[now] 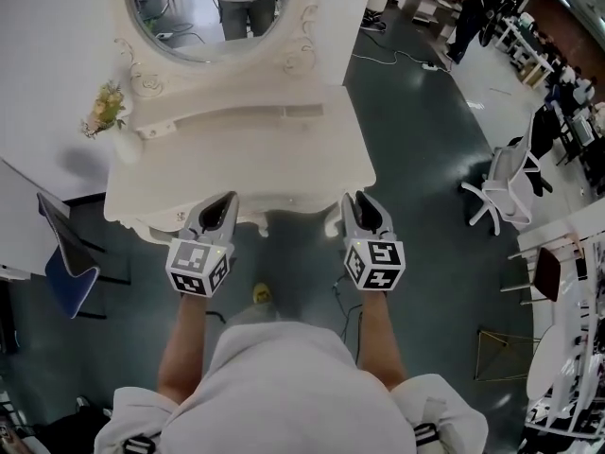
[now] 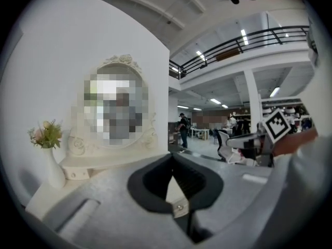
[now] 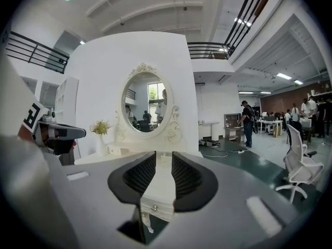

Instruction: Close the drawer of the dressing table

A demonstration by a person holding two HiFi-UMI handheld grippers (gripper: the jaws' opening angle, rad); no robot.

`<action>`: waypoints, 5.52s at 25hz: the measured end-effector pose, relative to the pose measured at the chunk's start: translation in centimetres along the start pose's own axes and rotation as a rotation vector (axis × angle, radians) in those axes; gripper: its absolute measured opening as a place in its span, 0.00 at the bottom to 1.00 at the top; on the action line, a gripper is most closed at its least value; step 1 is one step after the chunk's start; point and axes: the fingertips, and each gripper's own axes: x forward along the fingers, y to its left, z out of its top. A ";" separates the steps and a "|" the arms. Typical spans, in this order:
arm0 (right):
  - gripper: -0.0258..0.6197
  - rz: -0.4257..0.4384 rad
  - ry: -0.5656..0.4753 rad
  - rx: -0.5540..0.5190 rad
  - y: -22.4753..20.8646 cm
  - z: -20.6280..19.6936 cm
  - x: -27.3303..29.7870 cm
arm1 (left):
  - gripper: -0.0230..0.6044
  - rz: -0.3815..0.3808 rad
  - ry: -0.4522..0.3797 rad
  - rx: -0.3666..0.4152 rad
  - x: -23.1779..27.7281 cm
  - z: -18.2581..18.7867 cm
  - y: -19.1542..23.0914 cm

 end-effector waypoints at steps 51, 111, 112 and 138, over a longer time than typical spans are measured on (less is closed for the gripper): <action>0.19 0.092 0.267 0.097 -7.7 -7.6 34.2 | 0.04 -0.009 0.247 -0.117 27.9 -9.0 14.6; 0.19 0.083 0.404 0.074 -9.6 -14.5 48.5 | 0.04 -0.005 0.365 -0.157 34.0 -14.8 17.1; 0.19 0.084 0.404 0.072 -9.7 -14.4 48.6 | 0.04 -0.005 0.363 -0.155 34.2 -14.7 17.2; 0.19 0.123 0.392 0.095 -9.7 -13.9 50.1 | 0.04 -0.004 0.362 -0.165 35.6 -14.6 17.0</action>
